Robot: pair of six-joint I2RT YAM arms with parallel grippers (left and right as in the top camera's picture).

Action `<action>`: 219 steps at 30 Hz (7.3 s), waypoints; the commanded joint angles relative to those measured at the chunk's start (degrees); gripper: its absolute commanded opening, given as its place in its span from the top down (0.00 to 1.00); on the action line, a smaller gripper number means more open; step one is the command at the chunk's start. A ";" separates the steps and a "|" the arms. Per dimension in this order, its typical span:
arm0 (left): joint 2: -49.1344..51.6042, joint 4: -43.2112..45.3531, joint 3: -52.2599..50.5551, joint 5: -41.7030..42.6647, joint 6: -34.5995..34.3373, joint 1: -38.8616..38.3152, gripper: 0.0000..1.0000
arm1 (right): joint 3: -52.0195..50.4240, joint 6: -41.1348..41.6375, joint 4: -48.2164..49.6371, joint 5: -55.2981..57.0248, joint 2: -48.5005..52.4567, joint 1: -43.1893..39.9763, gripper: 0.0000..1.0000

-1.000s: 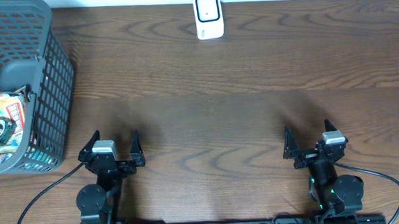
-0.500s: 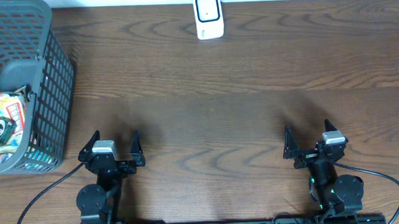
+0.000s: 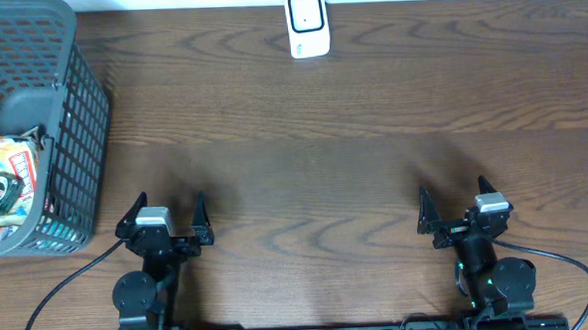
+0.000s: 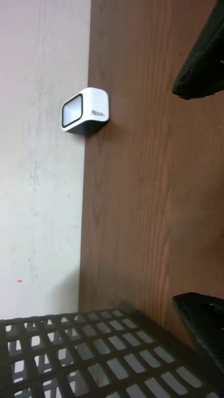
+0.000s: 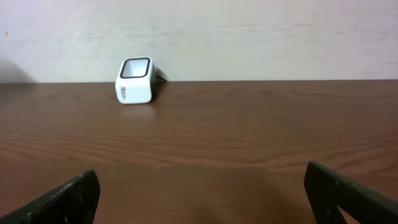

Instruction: Scan the item barcode

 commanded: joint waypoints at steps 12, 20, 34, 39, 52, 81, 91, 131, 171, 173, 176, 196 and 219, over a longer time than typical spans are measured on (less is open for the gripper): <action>-0.28 -2.58 -0.55 0.76 0.50 -0.17 0.02 | -0.04 0.11 -0.24 -0.20 -0.31 -0.35 0.01; -0.28 -2.47 -0.55 -1.95 1.88 -0.11 0.02 | -0.04 0.11 -0.24 -0.20 -0.31 -0.35 0.01; -0.28 17.62 -0.55 -0.09 1.57 -0.17 0.02 | -0.04 0.11 -0.24 -0.20 -0.31 -0.35 0.01; -0.28 25.92 -0.55 -0.11 1.60 -0.17 0.02 | -0.04 0.11 -0.24 -0.20 -0.31 -0.35 0.01; 0.85 43.34 5.01 -2.29 1.62 -0.11 0.02 | -0.04 0.11 -0.24 -0.20 -0.31 -0.35 0.01; 54.51 -13.33 75.56 -2.91 -4.22 4.83 0.03 | -0.04 0.11 -0.24 -0.20 -0.31 -0.35 0.01; 86.66 -29.55 112.50 -7.87 -4.87 25.97 0.03 | -0.04 0.11 -0.24 -0.20 -0.31 -0.35 0.01; 116.19 -49.24 107.43 -9.31 5.01 35.17 0.02 | -0.04 0.11 -0.24 -0.20 -0.31 -0.35 0.01; 126.97 -45.16 99.38 -21.09 5.05 31.28 0.27 | -0.04 0.11 -0.24 -0.20 -0.31 -0.35 0.01; 127.67 -45.18 98.92 -21.11 5.05 31.41 0.31 | -0.04 0.11 -0.24 -0.20 -0.31 -0.35 0.01; 127.60 -45.16 98.97 -21.09 5.03 31.61 0.62 | -0.04 0.11 -0.24 -0.20 -0.31 -0.35 0.01; 100.74 -32.37 101.42 -8.17 -4.31 31.61 0.93 | -0.04 0.11 -0.24 -0.20 -0.31 -0.35 0.01; 84.48 -29.57 101.42 -7.54 -4.94 31.61 0.92 | -0.04 0.11 -0.24 -0.20 -0.31 -0.35 0.01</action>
